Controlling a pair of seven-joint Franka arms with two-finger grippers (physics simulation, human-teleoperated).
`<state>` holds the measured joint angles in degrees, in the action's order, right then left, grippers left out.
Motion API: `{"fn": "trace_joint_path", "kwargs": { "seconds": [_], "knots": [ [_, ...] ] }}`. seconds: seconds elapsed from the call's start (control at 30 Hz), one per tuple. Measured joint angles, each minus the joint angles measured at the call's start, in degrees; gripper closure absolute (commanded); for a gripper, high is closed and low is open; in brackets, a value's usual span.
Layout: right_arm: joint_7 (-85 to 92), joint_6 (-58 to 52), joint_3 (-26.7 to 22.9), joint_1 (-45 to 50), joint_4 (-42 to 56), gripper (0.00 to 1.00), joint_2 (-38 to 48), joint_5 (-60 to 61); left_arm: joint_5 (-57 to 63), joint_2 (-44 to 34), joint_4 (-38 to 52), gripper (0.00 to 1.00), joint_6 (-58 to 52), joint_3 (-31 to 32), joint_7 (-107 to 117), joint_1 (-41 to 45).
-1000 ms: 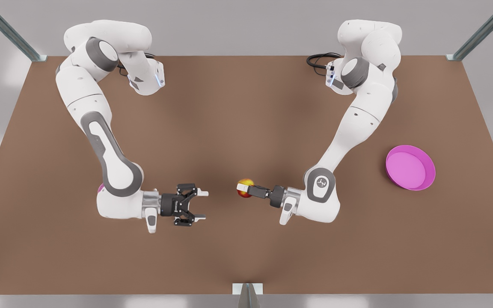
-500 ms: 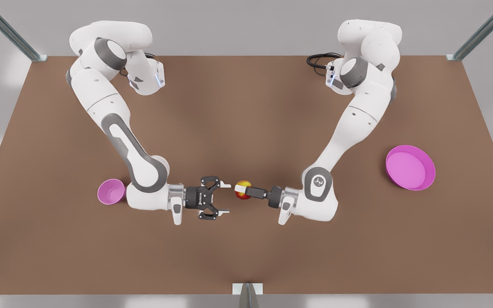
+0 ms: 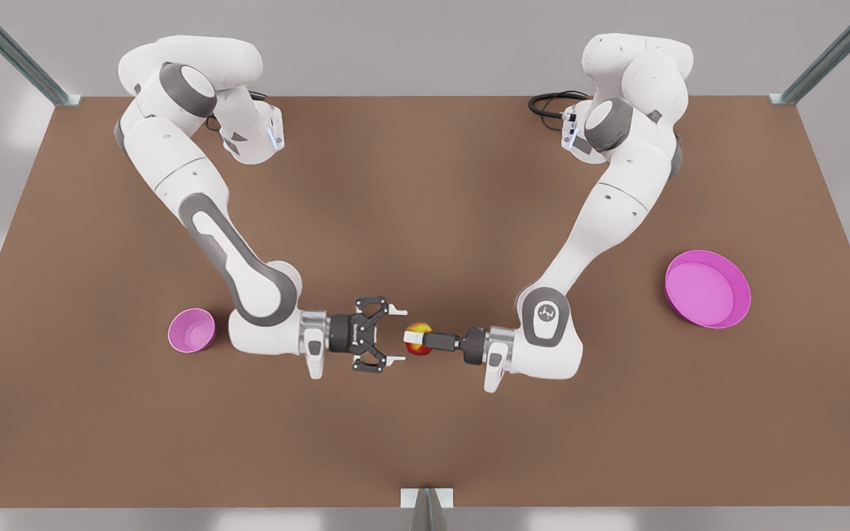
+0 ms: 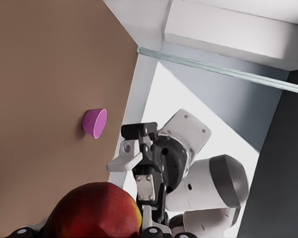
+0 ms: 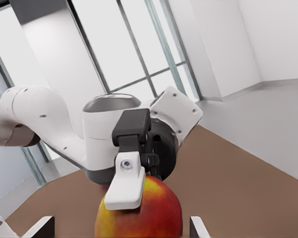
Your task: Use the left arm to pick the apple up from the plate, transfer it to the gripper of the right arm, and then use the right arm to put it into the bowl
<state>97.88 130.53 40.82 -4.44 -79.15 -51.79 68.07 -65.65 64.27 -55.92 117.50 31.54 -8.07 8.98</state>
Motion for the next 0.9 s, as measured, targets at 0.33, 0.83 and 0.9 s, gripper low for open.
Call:
{"fn": "trace_joint_path", "kwargs": {
  "seconds": [0.33, 0.83, 0.9],
  "knots": [
    [3.3, 3.32, 0.01, 1.59, 0.67, 0.0, -1.06, 1.17, -0.18, -0.33, -0.07, 0.31, 1.09, 0.03, -0.02, -0.02],
    [5.79, 7.21, 0.14, 5.26, 3.47, 0.0, -3.76, 1.22, -0.26, -0.32, -0.15, 0.31, 1.17, 0.06, 0.22, -0.02],
    [5.97, 7.57, 0.16, 5.58, 3.98, 0.01, -4.18, 1.22, -0.27, -0.41, -0.16, 0.3, 1.13, 0.06, 0.26, -0.02]
  ]
}}
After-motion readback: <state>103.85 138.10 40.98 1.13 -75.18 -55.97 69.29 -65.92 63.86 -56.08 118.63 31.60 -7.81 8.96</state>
